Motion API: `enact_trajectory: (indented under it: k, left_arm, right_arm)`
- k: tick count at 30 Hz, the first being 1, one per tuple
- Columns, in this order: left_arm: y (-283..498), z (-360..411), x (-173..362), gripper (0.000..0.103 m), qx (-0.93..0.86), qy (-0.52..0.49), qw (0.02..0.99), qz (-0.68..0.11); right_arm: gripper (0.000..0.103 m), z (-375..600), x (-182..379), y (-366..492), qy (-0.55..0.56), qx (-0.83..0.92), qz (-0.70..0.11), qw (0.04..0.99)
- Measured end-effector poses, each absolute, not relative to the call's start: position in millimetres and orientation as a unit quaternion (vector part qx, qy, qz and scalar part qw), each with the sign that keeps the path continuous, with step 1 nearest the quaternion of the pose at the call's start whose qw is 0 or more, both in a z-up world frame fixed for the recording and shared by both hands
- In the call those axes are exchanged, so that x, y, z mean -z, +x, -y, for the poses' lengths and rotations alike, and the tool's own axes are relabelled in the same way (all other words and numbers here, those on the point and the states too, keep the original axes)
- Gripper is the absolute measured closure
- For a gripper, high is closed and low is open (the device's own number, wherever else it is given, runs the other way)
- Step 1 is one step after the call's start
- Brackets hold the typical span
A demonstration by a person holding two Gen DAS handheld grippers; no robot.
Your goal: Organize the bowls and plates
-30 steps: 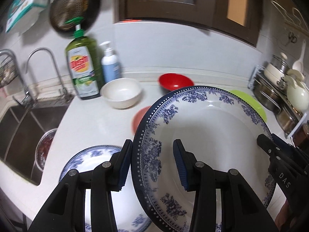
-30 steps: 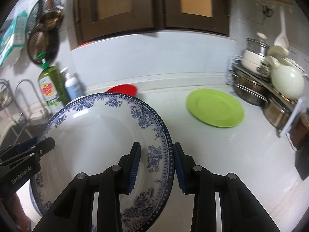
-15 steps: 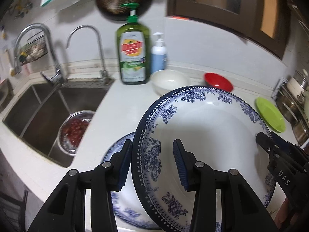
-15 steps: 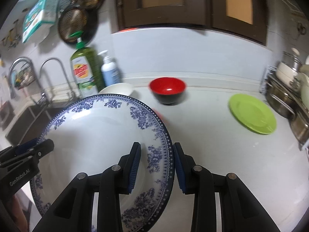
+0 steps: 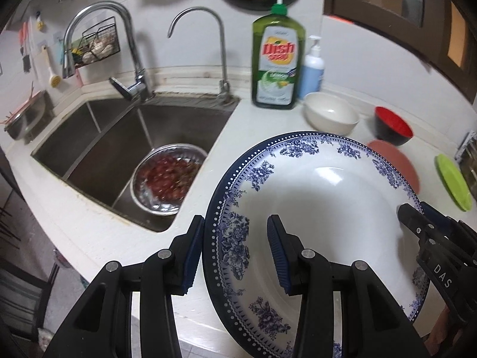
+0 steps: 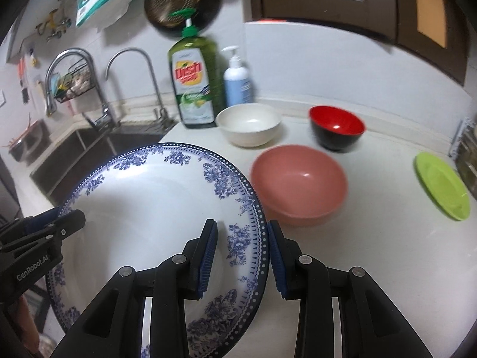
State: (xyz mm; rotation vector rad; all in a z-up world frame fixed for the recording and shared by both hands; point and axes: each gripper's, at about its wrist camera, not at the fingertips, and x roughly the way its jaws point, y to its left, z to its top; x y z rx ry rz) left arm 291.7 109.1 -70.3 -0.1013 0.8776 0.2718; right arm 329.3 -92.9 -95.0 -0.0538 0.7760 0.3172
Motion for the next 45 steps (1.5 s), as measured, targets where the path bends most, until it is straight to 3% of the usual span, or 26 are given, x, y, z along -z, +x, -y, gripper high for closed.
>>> enact_trajectory:
  k: [18, 42, 45]
  left_arm:
    - [312, -116, 124, 0.061, -0.116, -0.051, 0.874, -0.469]
    - [329, -104, 141, 0.061, -0.115, -0.015, 0.869, -0.481]
    - [328, -105, 138, 0.052, -0.122, -0.007, 0.871, -0.476]
  right_arm:
    - [0.067, 77, 146, 342, -0.041, -0.141, -0.434, 0.889]
    - [0.065, 79, 165, 355, -0.062, -0.131, -0.441, 0.886]
    - [0.064, 78, 165, 354, -0.065, -0.134, -0.440, 0.886]
